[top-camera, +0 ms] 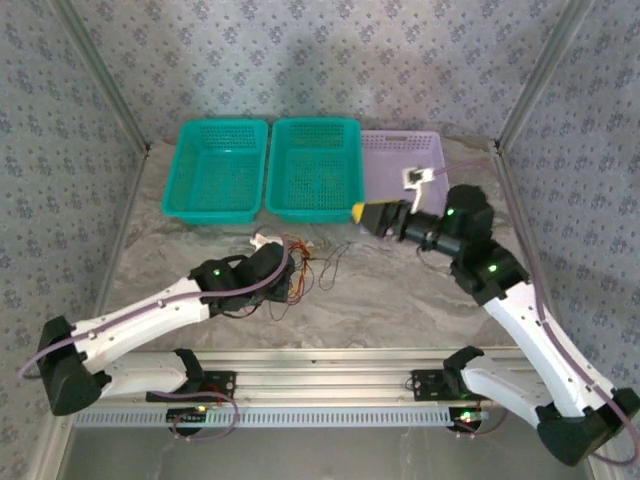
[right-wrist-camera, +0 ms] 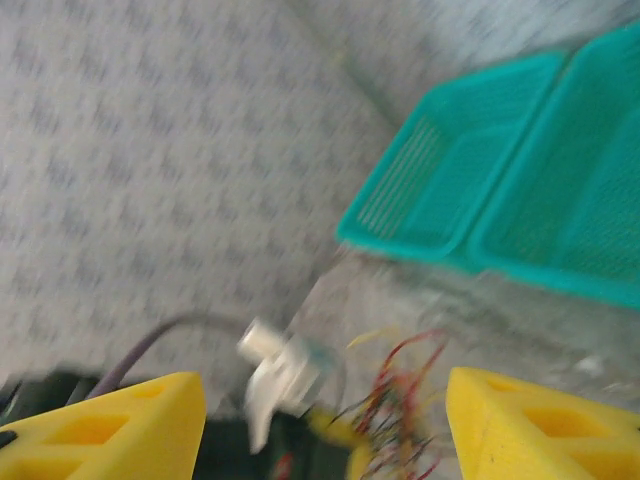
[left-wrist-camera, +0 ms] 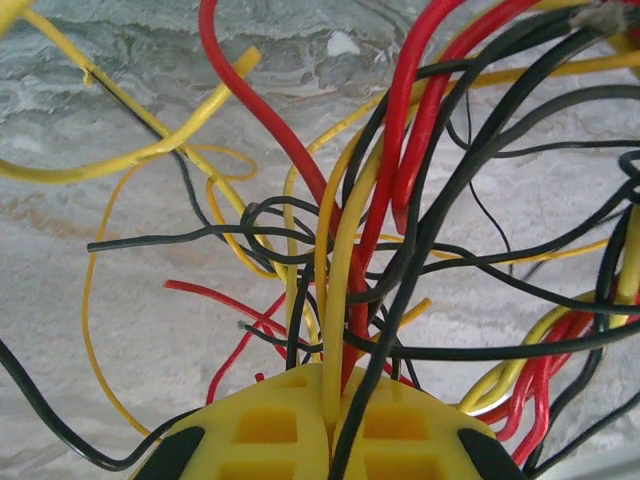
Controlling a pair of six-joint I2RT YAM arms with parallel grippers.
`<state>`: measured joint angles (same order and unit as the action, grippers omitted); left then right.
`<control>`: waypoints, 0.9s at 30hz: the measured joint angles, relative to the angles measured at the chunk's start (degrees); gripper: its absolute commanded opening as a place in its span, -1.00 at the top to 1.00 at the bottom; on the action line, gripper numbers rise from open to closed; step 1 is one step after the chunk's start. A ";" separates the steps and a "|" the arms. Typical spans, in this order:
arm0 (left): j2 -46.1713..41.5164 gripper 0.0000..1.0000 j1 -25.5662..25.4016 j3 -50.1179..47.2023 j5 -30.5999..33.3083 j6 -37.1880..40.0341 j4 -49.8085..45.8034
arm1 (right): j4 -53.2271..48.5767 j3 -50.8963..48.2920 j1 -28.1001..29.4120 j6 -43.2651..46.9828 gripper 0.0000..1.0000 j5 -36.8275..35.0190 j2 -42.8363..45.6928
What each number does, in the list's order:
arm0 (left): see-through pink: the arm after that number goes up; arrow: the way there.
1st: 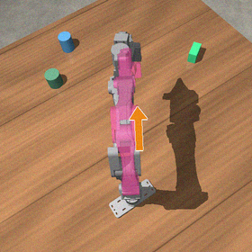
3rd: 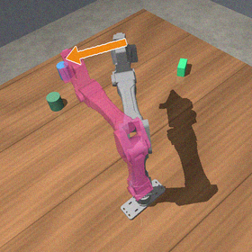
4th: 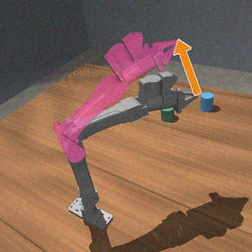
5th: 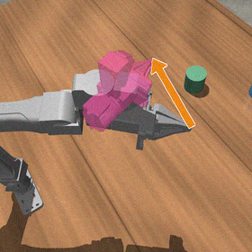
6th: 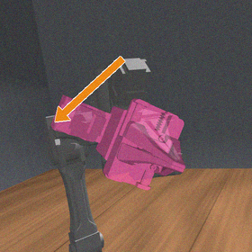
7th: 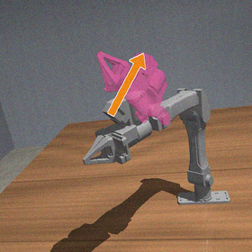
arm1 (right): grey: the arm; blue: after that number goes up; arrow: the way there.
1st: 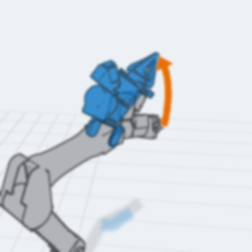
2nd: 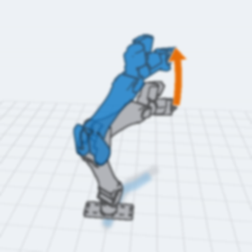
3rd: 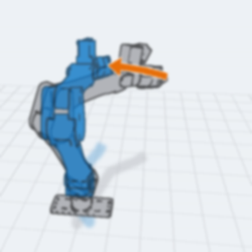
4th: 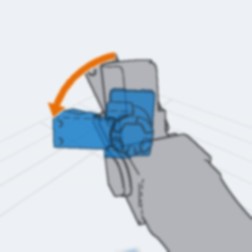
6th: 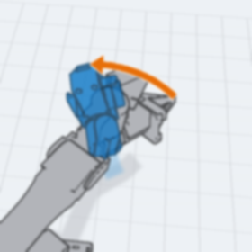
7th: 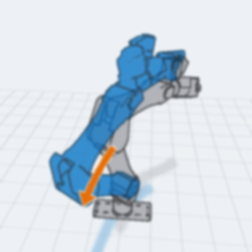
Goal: Untangle the cables
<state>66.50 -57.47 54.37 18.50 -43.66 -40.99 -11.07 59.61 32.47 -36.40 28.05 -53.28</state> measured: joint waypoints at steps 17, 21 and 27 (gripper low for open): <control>2.16 1.00 -2.71 2.58 3.96 -9.05 11.93 | 5.40 -12.44 18.86 5.73 -0.27 -15.37 -10.10; 0.74 1.00 -3.06 2.01 4.26 -10.75 13.38 | 5.07 -12.44 20.48 7.19 0.18 -21.79 -12.74; -2.36 1.00 -3.67 0.52 4.15 -12.26 14.75 | 3.87 -12.44 20.92 7.96 0.75 -30.05 -13.18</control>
<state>64.14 -61.14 54.89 22.65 -55.92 -26.24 -7.20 47.18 53.39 -28.45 -2.00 -66.46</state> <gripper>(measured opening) 0.048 0.214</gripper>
